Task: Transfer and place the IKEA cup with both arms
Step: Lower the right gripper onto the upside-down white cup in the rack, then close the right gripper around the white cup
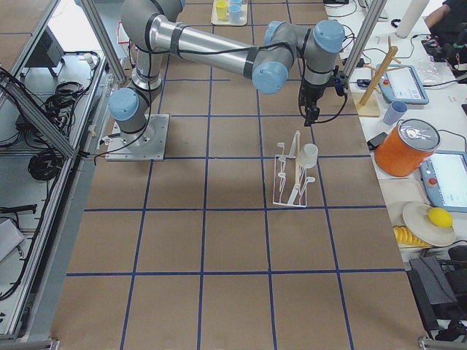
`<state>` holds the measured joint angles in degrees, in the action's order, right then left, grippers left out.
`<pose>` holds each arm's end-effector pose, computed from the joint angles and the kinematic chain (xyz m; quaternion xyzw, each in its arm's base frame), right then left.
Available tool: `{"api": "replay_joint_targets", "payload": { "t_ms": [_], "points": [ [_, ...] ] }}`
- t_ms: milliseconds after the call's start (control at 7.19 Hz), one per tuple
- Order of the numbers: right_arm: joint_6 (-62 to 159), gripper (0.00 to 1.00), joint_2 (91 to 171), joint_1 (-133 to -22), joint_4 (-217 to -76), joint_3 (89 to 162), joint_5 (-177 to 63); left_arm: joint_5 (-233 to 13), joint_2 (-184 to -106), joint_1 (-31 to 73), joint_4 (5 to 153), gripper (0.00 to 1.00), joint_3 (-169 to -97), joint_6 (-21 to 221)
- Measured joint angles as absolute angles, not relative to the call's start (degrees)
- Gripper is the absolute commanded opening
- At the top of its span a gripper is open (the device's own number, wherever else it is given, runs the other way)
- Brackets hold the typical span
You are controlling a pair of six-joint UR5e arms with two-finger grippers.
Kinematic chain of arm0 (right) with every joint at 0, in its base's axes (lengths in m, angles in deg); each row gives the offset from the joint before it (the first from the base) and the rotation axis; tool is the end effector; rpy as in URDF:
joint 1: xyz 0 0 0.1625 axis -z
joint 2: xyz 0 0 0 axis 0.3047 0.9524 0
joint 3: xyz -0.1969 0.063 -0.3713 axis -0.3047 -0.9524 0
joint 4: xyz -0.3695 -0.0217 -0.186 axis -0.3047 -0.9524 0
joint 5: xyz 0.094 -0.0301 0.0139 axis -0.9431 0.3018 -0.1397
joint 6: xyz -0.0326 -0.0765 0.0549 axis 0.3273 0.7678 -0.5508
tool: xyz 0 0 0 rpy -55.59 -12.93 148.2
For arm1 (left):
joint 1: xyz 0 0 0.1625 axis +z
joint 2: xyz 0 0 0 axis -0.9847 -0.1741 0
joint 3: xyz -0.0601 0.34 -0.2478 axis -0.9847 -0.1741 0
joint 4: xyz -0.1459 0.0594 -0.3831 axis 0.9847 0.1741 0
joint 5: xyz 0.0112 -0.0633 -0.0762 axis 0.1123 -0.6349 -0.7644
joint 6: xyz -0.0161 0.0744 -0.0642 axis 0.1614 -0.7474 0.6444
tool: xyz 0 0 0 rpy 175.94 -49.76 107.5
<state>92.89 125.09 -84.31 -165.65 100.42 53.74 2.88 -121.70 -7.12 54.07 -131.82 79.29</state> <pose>-0.1442 -0.6786 0.4247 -0.0410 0.9987 -0.0273 0.0107 -0.1074 -0.4719 0.5197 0.0258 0.9994 -0.0214 0.0124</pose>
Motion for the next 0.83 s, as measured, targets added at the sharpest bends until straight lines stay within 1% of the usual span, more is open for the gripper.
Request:
{"api": "replay_joint_targets", "payload": {
  "t_ms": [834],
  "points": [
    [98.8, 1.00, 117.8, -82.3, -170.0, 100.4, 53.7, 2.9, -121.7, -7.1, 54.1, 1.00, -131.8, 79.3]
  ]
}}
